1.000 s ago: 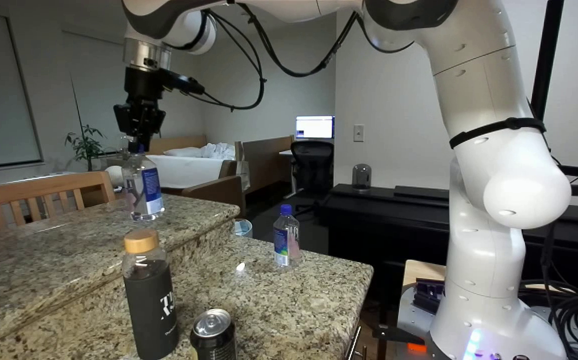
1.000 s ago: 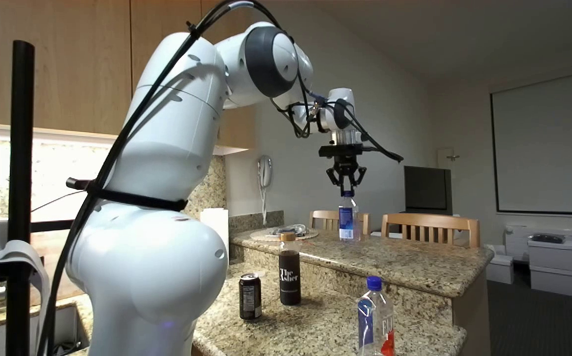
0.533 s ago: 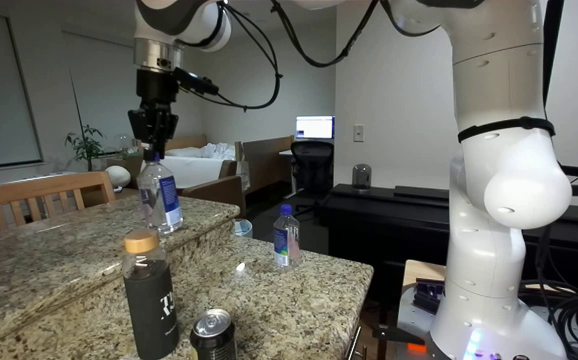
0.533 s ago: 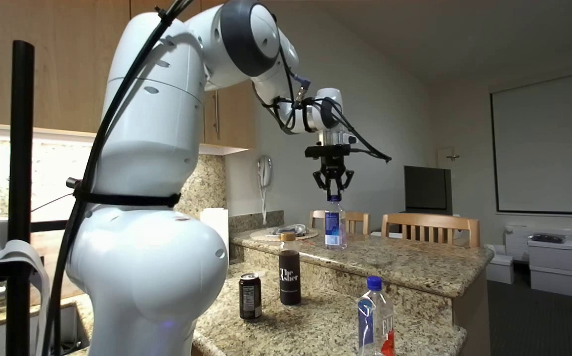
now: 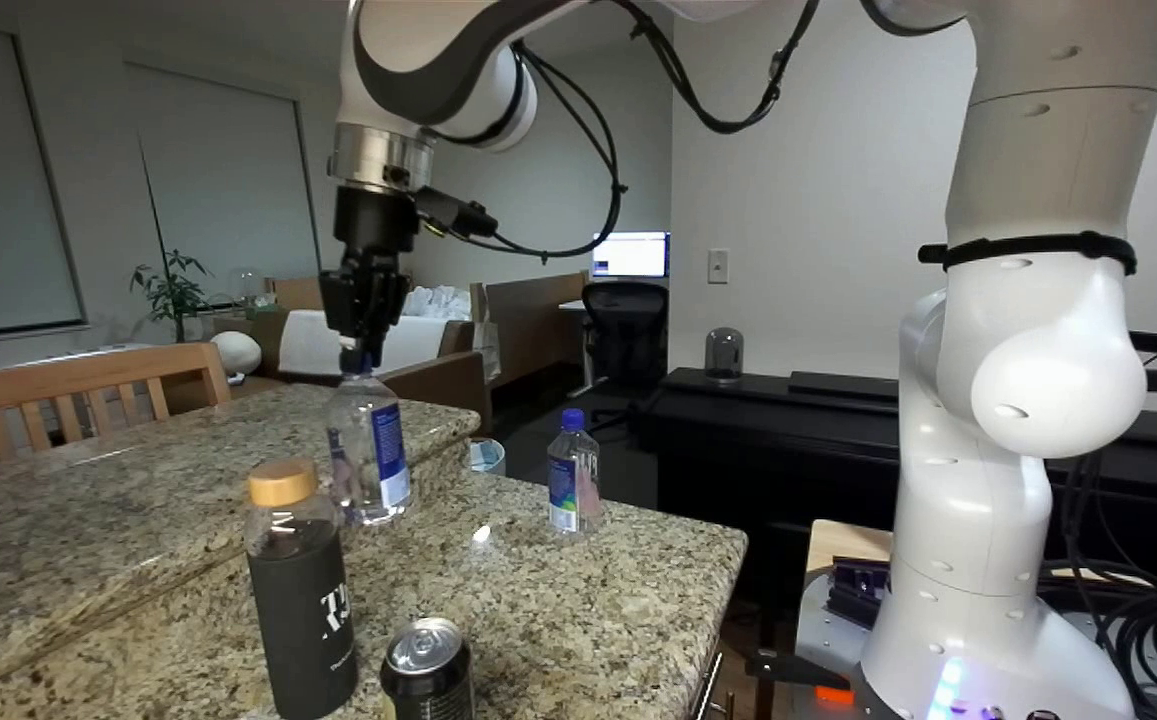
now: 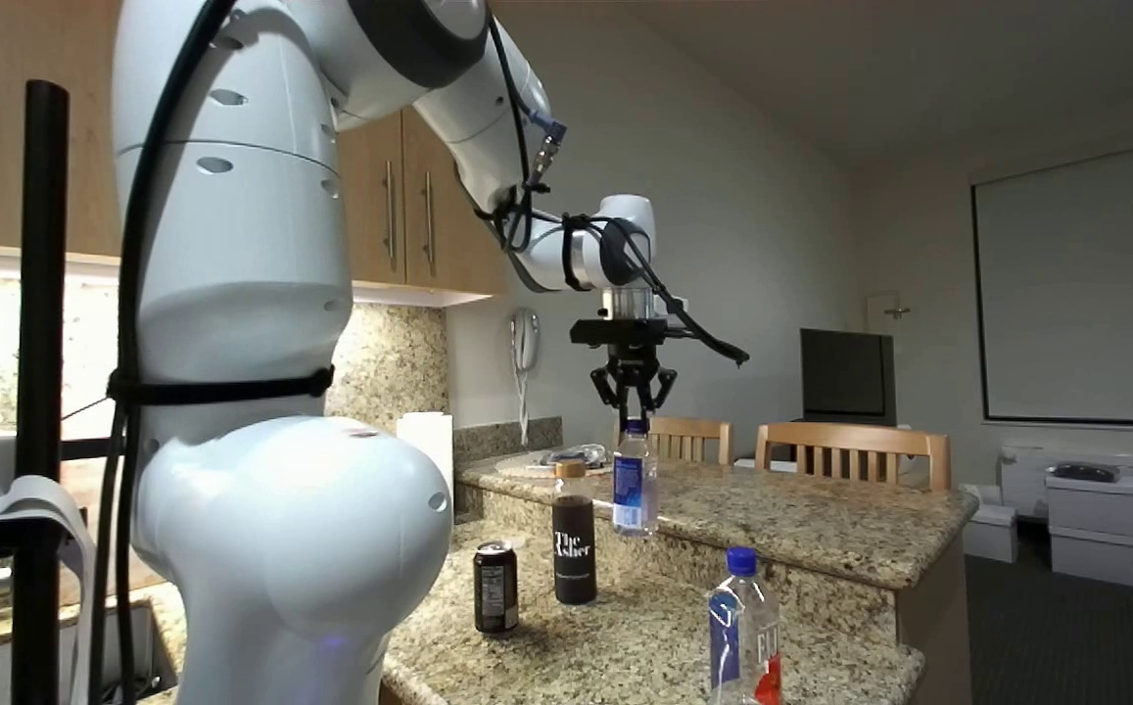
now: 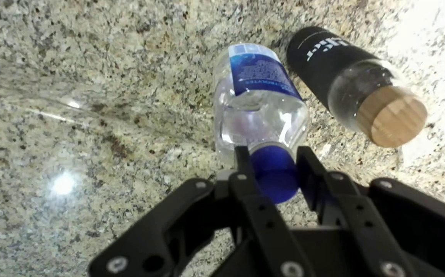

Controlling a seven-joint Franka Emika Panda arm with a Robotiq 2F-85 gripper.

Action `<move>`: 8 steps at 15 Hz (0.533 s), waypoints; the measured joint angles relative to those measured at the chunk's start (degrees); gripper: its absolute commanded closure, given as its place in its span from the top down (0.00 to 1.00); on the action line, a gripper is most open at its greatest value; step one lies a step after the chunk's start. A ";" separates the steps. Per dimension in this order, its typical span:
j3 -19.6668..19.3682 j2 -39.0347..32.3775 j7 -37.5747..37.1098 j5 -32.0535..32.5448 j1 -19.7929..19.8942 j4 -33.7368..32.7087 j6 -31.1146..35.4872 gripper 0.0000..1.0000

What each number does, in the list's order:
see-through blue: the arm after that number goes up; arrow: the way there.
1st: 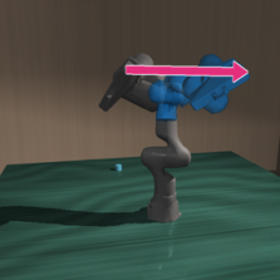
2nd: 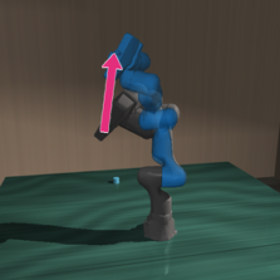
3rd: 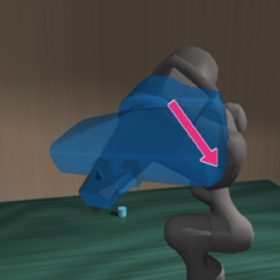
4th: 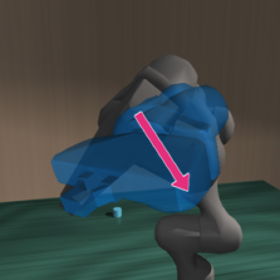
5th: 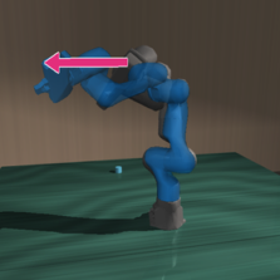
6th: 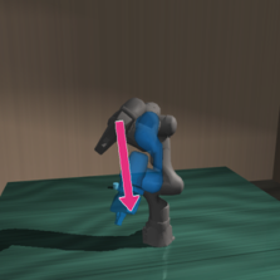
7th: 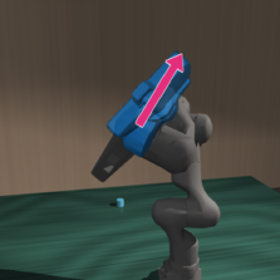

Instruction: Remove the two empty bottles from the top of the upper counter

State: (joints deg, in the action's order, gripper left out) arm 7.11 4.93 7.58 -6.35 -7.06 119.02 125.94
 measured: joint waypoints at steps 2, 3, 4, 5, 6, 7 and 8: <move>-0.29 2.16 0.24 -1.28 0.00 4.47 1.26 0.15; -0.35 3.12 0.23 -1.32 0.00 6.47 1.86 0.15; -0.36 4.00 0.20 -1.32 0.00 8.32 2.68 0.15; -0.32 4.78 0.00 -1.26 0.00 10.07 3.69 0.15; -0.26 5.45 -0.29 -1.26 -0.01 11.77 4.83 0.15; -0.15 5.91 -0.75 -1.26 -0.03 13.20 5.68 0.15; 0.06 6.18 -1.53 -1.23 -0.07 14.41 6.33 0.15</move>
State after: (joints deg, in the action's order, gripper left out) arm 7.17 11.10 6.05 -7.59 -7.13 133.44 132.27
